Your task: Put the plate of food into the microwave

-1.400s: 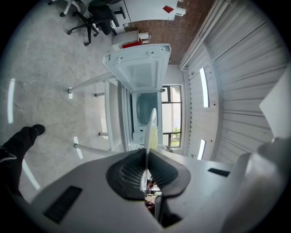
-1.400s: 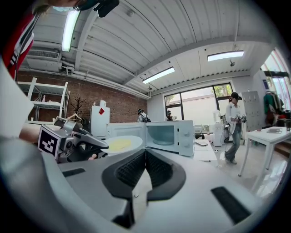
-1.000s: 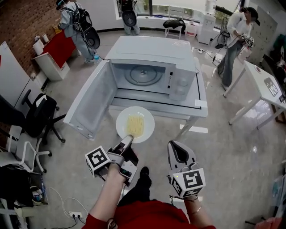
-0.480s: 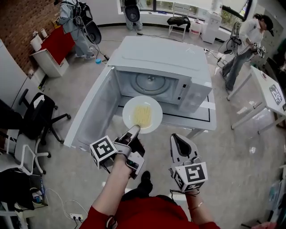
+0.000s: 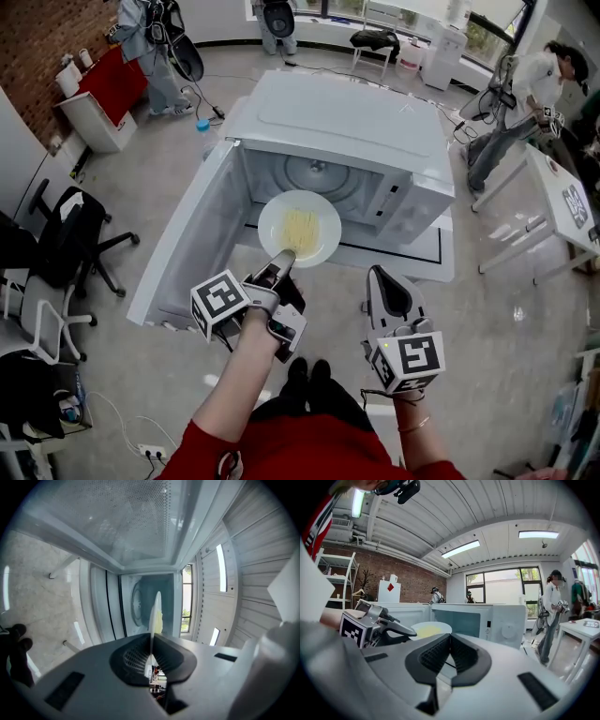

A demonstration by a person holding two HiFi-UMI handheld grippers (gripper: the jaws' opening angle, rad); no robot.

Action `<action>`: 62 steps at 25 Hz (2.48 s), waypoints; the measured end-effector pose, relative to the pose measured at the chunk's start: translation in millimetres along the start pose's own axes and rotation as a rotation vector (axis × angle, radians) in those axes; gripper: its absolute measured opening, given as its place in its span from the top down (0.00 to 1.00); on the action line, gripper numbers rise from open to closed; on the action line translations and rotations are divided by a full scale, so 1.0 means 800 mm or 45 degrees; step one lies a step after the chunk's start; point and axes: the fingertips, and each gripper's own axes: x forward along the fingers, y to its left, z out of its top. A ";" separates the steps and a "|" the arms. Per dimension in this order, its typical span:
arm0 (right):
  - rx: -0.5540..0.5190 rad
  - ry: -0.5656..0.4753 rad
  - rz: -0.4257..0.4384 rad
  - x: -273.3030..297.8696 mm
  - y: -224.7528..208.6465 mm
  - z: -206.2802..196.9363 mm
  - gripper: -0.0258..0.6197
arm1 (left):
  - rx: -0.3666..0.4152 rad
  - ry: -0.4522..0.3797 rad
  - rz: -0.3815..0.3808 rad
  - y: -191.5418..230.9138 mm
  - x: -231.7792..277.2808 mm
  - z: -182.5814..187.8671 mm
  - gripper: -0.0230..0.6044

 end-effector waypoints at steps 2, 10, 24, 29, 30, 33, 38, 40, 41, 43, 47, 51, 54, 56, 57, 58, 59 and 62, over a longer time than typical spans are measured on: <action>0.002 0.007 0.007 0.003 0.001 -0.002 0.94 | 0.001 -0.006 0.001 -0.001 0.004 0.003 0.93; -0.047 0.026 0.075 0.027 0.009 -0.008 0.94 | 0.064 -0.016 0.032 0.005 0.023 0.004 0.93; -0.105 -0.005 0.126 0.112 -0.007 -0.035 0.94 | 0.092 -0.120 -0.028 0.030 0.107 0.041 0.93; -0.109 -0.003 0.116 0.141 -0.016 -0.047 0.94 | 0.142 -0.135 -0.034 0.033 0.141 0.057 0.93; -0.116 -0.003 0.127 0.147 -0.017 -0.049 0.94 | 0.136 -0.142 -0.042 0.033 0.148 0.060 0.93; -0.146 0.005 0.154 0.164 -0.018 -0.051 0.94 | 0.078 -0.172 -0.085 0.030 0.169 0.070 0.93; -0.199 -0.009 0.151 0.188 -0.019 -0.049 0.94 | 0.074 -0.184 -0.083 0.026 0.186 0.081 0.93; -0.206 -0.014 0.150 0.198 -0.020 -0.047 0.94 | 0.081 -0.185 -0.066 0.025 0.191 0.086 0.93; -0.206 -0.020 0.150 0.202 -0.020 -0.044 0.94 | 0.089 -0.184 -0.055 0.024 0.193 0.088 0.93; -0.201 -0.034 0.146 0.210 -0.020 -0.039 0.94 | 0.110 -0.182 -0.034 0.022 0.199 0.093 0.93; -0.211 -0.056 0.159 0.224 -0.016 -0.031 0.94 | 0.134 -0.172 -0.001 0.021 0.213 0.101 0.93; -0.219 -0.054 0.151 0.234 -0.017 -0.029 0.94 | 0.145 -0.169 0.032 0.021 0.220 0.110 0.93; -0.228 -0.063 0.148 0.236 -0.016 -0.027 0.94 | 0.160 -0.146 0.058 0.024 0.221 0.112 0.93; -0.235 -0.067 0.146 0.237 -0.016 -0.026 0.94 | 0.162 -0.137 0.068 0.027 0.221 0.113 0.93; -0.239 -0.069 0.145 0.237 -0.016 -0.026 0.94 | 0.159 -0.133 0.069 0.029 0.221 0.113 0.93; -0.242 -0.071 0.144 0.238 -0.016 -0.026 0.94 | 0.152 -0.129 0.069 0.031 0.221 0.113 0.93; -0.243 -0.074 0.142 0.239 -0.015 -0.026 0.94 | 0.144 -0.127 0.069 0.034 0.221 0.113 0.93; -0.244 -0.086 0.135 0.241 -0.014 -0.025 0.94 | 0.128 -0.128 0.079 0.042 0.220 0.116 0.91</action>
